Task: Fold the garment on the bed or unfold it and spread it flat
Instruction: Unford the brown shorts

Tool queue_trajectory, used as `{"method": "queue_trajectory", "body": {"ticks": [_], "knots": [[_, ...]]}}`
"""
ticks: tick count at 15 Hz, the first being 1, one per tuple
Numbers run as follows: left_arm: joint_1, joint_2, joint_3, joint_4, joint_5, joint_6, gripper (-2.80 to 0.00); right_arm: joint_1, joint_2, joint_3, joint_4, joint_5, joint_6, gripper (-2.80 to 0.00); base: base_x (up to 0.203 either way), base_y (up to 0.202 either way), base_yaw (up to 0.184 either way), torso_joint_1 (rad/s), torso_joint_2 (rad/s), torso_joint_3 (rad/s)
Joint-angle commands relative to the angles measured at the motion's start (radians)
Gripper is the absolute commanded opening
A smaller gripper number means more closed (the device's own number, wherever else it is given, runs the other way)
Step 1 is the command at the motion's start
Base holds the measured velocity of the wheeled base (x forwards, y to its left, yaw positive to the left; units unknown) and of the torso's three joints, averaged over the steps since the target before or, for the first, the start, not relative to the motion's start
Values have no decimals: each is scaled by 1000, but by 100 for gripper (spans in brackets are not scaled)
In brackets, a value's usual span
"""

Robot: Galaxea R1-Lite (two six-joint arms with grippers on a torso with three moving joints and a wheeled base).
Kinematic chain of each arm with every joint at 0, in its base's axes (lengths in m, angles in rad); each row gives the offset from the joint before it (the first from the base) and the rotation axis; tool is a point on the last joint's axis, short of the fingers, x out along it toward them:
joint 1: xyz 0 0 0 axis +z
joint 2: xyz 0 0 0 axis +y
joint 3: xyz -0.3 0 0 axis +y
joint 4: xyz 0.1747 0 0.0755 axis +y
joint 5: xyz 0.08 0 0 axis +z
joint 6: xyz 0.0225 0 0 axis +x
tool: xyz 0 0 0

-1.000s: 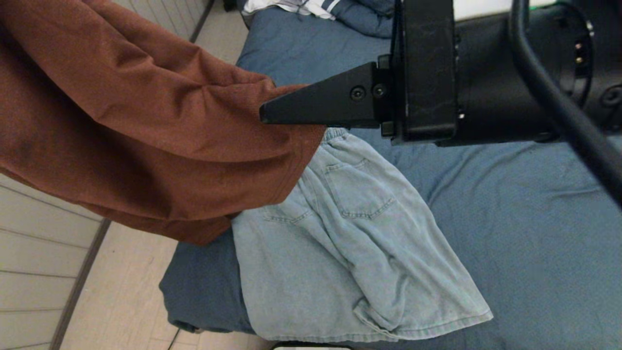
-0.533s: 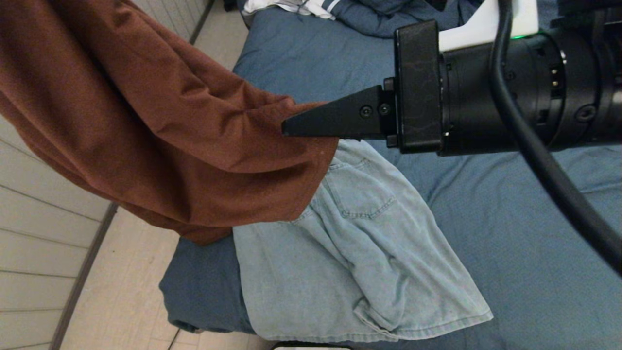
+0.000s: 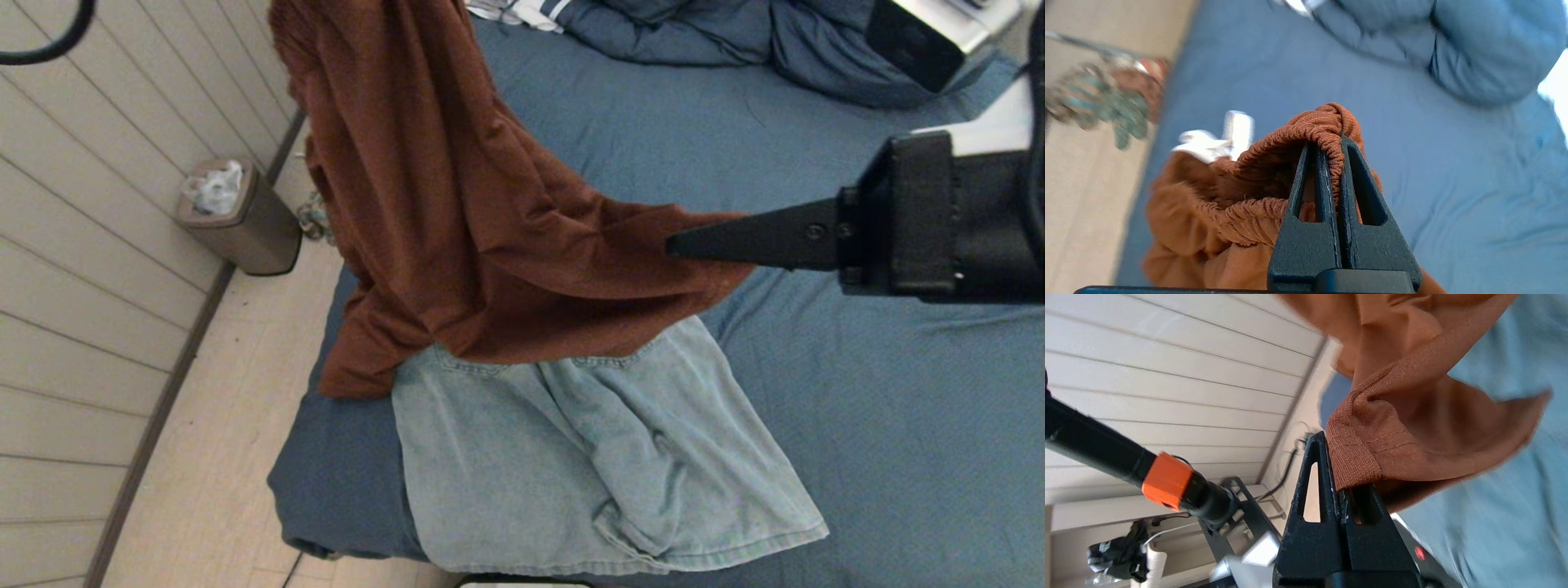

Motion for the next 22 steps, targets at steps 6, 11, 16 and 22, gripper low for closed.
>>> {"method": "queue_trajectory", "body": {"ticks": [6, 11, 16, 22], "knots": [[-120, 354, -174, 10, 12, -6, -280, -165, -454, 338, 6, -1, 53, -280, 0, 0, 0, 0, 0, 0], [-171, 501, -178, 6, 11, -1, -280, -225, -650, 581, 10, -12, 86, -280, 0, 0, 0, 0, 0, 0], [-185, 594, -183, 2, 11, 2, -280, -242, -834, 754, 17, -32, 106, -280, 0, 0, 0, 0, 0, 0], [-155, 615, -184, -68, 12, 45, -280, -232, -1052, 889, 217, -231, 101, -280, 0, 0, 0, 0, 0, 0]]}}
